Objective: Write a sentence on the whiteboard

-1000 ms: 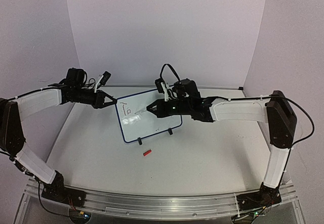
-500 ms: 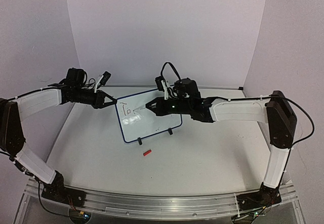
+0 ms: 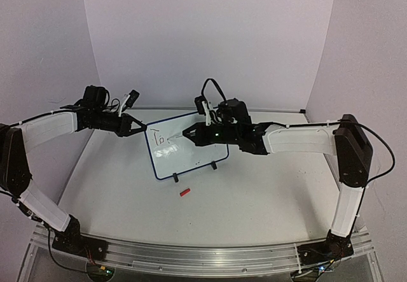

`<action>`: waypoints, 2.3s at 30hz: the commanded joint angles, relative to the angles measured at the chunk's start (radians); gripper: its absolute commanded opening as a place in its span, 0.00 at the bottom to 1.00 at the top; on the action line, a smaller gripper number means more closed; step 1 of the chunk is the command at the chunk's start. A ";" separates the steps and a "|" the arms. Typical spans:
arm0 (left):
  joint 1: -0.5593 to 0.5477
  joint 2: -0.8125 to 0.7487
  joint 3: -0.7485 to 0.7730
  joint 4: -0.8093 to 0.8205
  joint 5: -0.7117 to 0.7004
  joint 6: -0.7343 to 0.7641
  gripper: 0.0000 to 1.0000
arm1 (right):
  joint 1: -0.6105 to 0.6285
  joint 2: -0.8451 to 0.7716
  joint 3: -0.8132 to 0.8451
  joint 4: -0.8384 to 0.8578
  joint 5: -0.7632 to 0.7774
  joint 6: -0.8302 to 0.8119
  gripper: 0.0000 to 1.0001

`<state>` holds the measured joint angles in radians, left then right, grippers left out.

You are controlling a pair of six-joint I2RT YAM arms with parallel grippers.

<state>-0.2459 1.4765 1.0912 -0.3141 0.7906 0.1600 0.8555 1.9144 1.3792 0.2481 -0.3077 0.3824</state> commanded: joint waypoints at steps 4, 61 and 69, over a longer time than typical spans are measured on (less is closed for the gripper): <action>-0.008 -0.035 0.016 -0.002 0.012 0.014 0.00 | 0.007 0.007 0.038 0.021 -0.031 -0.024 0.00; -0.015 -0.035 0.022 -0.007 0.007 0.021 0.00 | 0.018 -0.048 0.055 0.105 0.169 -0.037 0.00; -0.016 -0.036 0.022 -0.008 0.008 0.021 0.00 | 0.018 -0.062 -0.012 0.096 0.146 -0.018 0.00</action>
<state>-0.2543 1.4761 1.0912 -0.3145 0.7837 0.1673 0.8776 1.9007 1.3998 0.3153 -0.1642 0.3496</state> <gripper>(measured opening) 0.033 0.075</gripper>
